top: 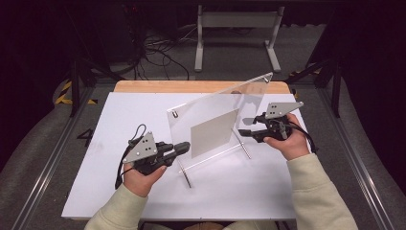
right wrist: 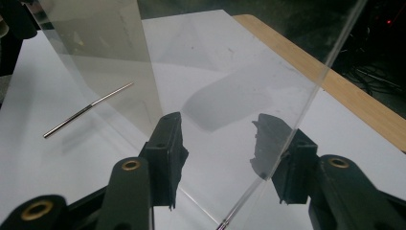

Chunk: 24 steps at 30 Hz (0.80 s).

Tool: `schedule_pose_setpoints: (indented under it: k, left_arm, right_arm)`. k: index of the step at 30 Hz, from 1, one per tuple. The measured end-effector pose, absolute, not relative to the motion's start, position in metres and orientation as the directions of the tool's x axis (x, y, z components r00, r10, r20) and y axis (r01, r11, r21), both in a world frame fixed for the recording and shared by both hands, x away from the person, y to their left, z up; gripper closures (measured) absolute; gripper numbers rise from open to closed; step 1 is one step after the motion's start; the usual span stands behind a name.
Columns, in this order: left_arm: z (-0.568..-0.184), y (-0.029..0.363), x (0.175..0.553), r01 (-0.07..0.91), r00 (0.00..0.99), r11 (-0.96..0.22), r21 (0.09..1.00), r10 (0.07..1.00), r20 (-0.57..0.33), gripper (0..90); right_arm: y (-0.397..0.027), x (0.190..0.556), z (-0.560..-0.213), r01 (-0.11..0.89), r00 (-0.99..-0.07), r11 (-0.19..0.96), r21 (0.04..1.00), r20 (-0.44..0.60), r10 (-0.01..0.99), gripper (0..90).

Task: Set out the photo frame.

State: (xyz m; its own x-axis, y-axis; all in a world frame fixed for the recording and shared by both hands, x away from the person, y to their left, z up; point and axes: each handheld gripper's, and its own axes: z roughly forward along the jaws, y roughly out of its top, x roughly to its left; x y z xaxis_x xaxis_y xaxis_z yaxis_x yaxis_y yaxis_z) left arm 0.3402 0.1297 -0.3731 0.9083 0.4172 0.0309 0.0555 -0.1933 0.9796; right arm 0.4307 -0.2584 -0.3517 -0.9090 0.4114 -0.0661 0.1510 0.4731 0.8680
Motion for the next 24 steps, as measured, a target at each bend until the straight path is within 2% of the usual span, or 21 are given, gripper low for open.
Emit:
schedule_pose_setpoints:
  k: [7, 24]
  left_arm:
    - [-0.386, 0.121, 0.345, 0.067, 0.895, -0.21, 0.975, 0.444, 0.034, 84.7]
    - [-0.389, 0.116, 0.353, 0.054, 0.881, -0.214, 0.975, 0.471, 0.054, 83.1]
  right_arm:
    - [-0.258, 0.443, -0.366, 0.171, -0.903, 0.513, 0.841, -0.075, 0.423, 48.6]
    - [-0.254, 0.451, -0.368, 0.152, -0.874, 0.527, 0.836, -0.135, 0.467, 46.8]
